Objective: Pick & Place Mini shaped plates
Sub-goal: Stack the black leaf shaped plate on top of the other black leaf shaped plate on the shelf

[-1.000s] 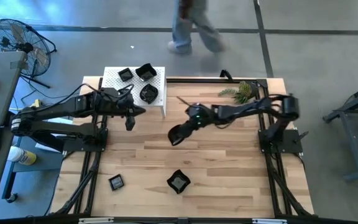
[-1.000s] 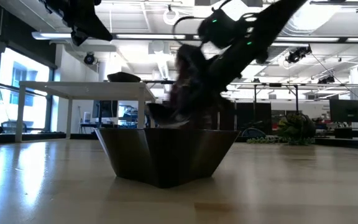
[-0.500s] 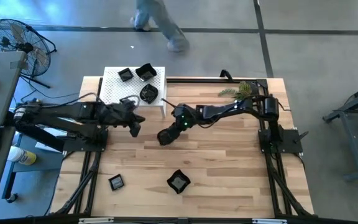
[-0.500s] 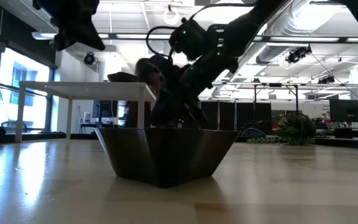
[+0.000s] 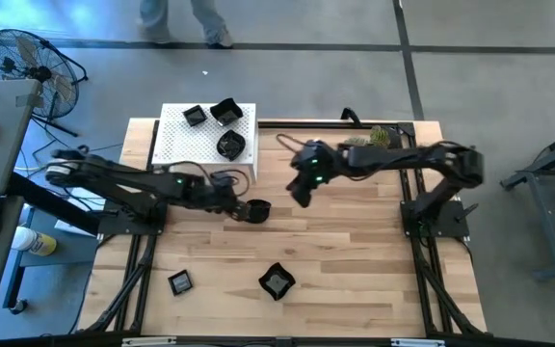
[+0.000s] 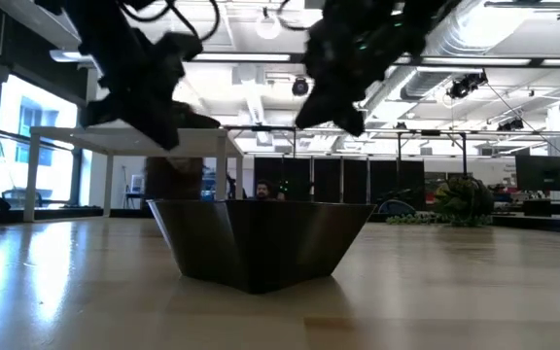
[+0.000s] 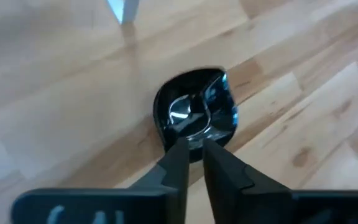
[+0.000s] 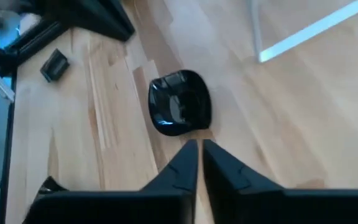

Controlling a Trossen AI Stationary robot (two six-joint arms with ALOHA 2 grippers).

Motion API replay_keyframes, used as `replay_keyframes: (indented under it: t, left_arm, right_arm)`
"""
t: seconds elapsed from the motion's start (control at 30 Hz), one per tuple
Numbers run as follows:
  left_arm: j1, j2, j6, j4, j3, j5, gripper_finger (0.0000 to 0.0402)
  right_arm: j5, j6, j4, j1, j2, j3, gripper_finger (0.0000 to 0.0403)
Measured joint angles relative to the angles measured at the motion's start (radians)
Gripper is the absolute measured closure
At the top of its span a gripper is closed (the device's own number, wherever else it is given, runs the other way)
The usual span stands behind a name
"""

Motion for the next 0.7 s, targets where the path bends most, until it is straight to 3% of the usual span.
replay_keyframes:
  t: [0.3, 0.47, 0.7]
  left_arm:
    - [0.001, 0.17, -0.032, 0.071, 0.003, 0.018, 0.0287]
    - [0.01, 0.241, -0.057, 0.076, 0.004, 0.023, 0.0289]
    - [0.058, 0.318, -0.044, 0.114, 0.004, 0.115, 0.0311]
  right_arm:
    - [0.017, -0.005, 0.123, -0.023, -0.308, -0.24, 0.0381]
    - [0.019, 0.01, 0.206, -0.036, -0.424, -0.333, 0.04]
    - [0.022, 0.033, 0.262, -0.042, -0.498, -0.397, 0.0395]
